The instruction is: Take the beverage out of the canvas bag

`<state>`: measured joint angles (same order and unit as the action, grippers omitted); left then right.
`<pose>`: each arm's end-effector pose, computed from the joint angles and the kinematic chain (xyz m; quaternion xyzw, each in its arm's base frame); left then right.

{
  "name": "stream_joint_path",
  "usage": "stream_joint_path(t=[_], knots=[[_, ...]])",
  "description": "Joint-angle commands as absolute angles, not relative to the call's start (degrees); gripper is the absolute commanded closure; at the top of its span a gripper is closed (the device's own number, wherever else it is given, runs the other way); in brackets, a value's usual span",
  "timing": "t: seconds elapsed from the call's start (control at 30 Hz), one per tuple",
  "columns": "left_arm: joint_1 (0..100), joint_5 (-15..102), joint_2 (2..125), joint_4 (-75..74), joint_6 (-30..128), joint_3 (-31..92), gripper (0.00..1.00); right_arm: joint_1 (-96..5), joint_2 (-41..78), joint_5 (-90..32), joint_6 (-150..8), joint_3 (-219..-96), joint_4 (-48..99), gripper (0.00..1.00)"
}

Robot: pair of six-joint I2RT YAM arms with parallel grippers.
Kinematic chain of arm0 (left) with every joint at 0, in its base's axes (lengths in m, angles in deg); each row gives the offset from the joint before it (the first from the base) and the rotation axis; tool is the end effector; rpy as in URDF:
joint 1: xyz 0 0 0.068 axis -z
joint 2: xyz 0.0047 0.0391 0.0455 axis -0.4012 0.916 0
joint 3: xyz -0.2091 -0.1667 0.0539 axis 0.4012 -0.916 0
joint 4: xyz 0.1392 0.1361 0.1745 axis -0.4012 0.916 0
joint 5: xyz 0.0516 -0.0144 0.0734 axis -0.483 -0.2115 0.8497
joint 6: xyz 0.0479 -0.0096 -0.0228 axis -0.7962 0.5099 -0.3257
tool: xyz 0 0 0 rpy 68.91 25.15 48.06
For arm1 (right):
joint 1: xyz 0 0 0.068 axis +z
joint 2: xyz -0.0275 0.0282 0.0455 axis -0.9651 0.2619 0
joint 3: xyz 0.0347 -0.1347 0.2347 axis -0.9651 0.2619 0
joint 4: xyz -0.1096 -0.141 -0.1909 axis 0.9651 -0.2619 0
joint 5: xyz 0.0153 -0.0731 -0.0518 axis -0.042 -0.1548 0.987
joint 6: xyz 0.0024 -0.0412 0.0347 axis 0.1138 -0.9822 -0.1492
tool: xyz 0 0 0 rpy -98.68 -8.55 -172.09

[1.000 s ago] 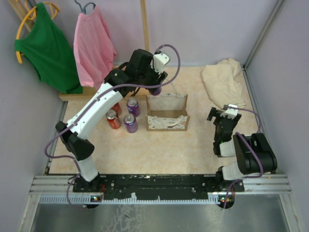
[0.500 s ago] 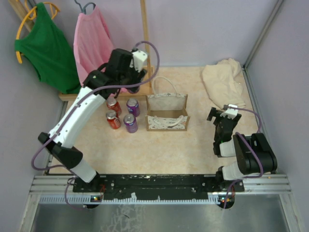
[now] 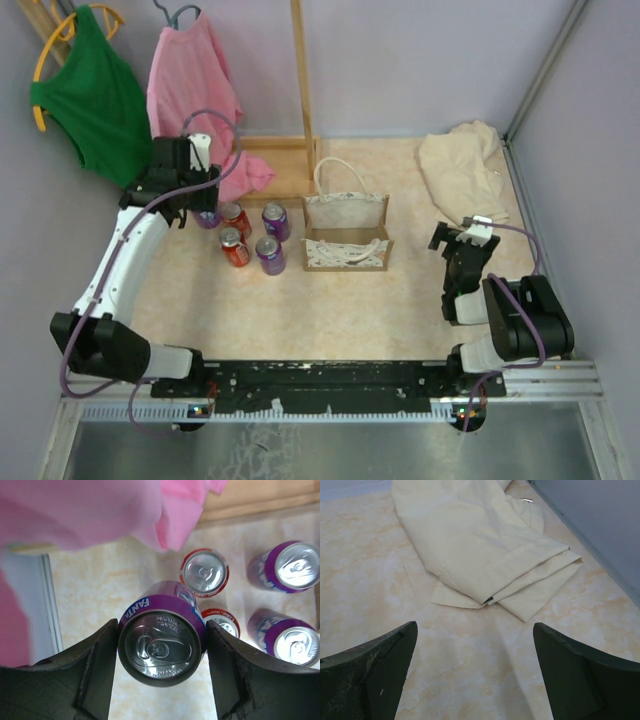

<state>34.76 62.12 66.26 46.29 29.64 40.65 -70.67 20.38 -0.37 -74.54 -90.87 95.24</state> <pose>0.2842 -0.0493 0.3802 0.1098 0.8971 0.0683 0.4226 0.2204 0.0031 0.1471 0.1193 0.7258 -0.0915 0.6713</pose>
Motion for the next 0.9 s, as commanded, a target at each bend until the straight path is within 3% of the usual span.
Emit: stream_joint_path(t=[0.0, 0.3, 0.87], knots=[[31.76, 58.06, 62.63, 36.31, 32.26, 35.01, 1.0, -70.16, 20.48, 0.6, -75.21, -91.65, 97.66, 0.01], [27.84, 58.02, 62.63, 28.9, 35.02, 23.47, 1.0, -70.16, 20.48, 0.61, -75.23, -91.65, 97.71, 0.01], [27.47, 51.14, 71.96, 27.23, 38.83, 19.2, 1.0, -70.16, 20.48, 0.61, -75.2, -91.65, 97.67, 0.01]])
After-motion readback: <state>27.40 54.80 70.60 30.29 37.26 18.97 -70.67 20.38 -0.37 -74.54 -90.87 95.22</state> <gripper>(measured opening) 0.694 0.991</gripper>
